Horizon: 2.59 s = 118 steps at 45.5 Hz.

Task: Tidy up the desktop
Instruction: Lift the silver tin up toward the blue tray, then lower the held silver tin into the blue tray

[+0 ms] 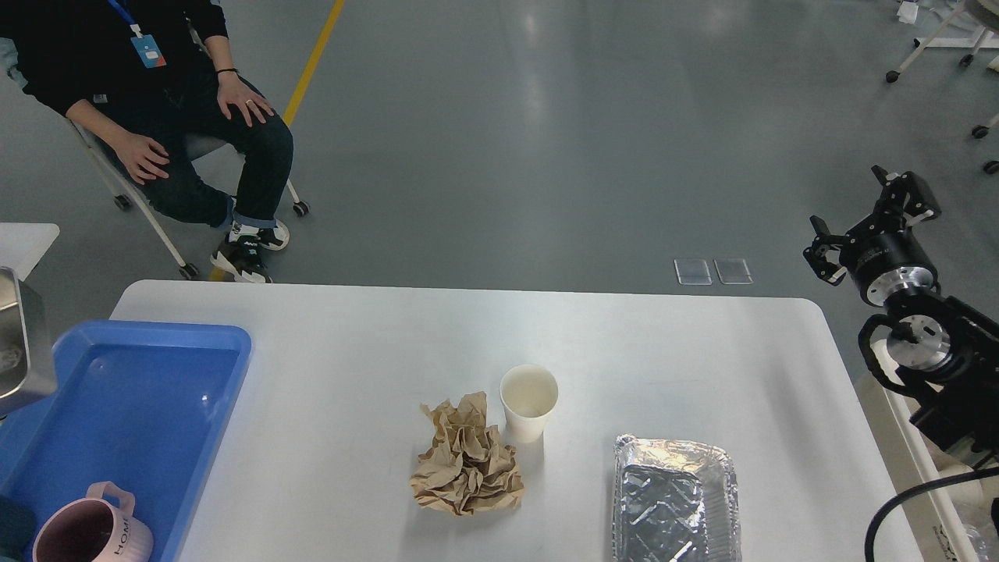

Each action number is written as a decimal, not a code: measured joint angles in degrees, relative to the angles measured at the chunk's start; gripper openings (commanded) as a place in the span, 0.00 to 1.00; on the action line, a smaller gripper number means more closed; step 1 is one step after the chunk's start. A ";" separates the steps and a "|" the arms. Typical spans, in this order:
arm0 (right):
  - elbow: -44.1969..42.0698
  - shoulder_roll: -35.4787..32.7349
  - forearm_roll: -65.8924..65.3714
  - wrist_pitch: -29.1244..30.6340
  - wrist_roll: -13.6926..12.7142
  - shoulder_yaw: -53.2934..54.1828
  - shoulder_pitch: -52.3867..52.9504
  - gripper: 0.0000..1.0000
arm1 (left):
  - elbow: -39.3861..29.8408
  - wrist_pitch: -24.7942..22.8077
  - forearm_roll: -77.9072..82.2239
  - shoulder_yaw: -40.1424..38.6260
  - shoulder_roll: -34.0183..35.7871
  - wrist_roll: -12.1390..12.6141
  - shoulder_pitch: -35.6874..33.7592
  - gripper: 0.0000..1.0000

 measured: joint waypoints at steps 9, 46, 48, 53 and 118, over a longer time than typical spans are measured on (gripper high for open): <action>-0.01 0.01 -0.09 -0.09 -0.05 -0.01 0.67 1.00 | 1.23 -0.93 -0.20 -2.19 0.36 -0.48 -0.23 0.00; 0.16 1.67 -0.44 -1.01 -0.01 -0.09 1.14 1.00 | 41.10 10.01 -16.27 -0.55 -44.89 4.09 9.98 0.00; 0.17 1.77 -0.44 -1.07 -0.01 -0.09 1.24 1.00 | 43.52 10.04 -17.07 -0.59 -47.25 4.09 10.25 0.00; 0.17 1.82 -0.44 -1.14 -0.01 -0.09 1.59 1.00 | 46.61 10.04 -18.52 -0.50 -51.03 4.51 10.76 0.00; 0.21 3.04 -0.44 -1.39 0.00 -0.09 1.77 1.00 | 48.83 17.29 -20.58 -0.76 -59.09 16.16 12.01 0.86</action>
